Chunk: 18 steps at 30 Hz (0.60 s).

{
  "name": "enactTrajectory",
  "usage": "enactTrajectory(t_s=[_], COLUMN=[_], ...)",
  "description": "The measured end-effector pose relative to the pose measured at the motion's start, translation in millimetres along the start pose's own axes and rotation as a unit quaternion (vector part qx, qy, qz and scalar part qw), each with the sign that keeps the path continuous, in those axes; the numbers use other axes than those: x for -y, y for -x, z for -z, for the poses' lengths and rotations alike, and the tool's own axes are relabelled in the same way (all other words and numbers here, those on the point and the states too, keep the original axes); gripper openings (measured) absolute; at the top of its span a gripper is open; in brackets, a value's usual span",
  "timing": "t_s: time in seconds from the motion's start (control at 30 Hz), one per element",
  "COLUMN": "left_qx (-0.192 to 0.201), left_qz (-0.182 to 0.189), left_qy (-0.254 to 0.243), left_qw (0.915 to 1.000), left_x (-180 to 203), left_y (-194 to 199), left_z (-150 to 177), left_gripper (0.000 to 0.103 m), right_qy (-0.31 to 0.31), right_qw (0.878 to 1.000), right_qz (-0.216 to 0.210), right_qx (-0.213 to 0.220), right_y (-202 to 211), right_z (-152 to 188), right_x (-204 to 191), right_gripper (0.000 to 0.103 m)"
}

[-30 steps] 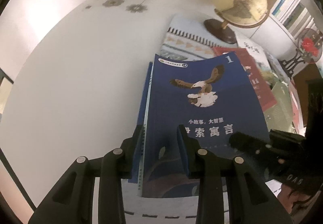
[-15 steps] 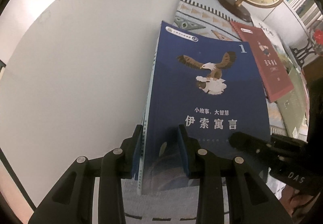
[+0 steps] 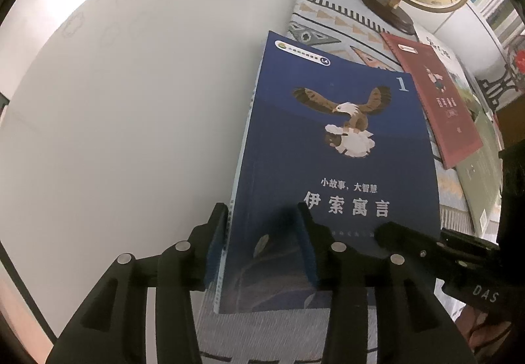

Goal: Organize books
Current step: 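Lower the eagle-cover book onto the horse-cover book and open both grippers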

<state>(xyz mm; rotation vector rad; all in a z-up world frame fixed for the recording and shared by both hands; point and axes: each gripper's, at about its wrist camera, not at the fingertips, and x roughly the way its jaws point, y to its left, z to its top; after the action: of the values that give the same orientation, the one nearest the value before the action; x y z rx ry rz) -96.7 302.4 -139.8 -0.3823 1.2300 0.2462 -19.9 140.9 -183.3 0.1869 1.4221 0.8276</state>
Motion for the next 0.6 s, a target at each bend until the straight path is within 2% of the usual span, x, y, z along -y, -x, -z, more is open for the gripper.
enactTrajectory(t_s=[0.2,0.43,0.6], left_qx=[0.006,0.015,0.027], left_qz=[-0.020,-0.036,-0.033], left_qy=[0.008,0.033,0.033], left_qw=[0.9998,0.9987,0.9985], left_x=[-8.9,-20.8,-6.8], left_y=[7.2,17.8,28.4], left_z=[-0.6,-4.3,-10.9], left_gripper=[0.039,0.040,0.040], right_qy=[-0.017,-0.020,-0.026], right_qw=[1.000,0.999,0.997], right_qz=[-0.003,0.047,0.067], right_qx=[-0.004,0.004,0.030], right_y=[6.1,27.7,59.3], right_z=[2.1,3.9,2.5], right_x=[4.3,17.5,38.3], right_gripper=[0.022,0.023,0.023])
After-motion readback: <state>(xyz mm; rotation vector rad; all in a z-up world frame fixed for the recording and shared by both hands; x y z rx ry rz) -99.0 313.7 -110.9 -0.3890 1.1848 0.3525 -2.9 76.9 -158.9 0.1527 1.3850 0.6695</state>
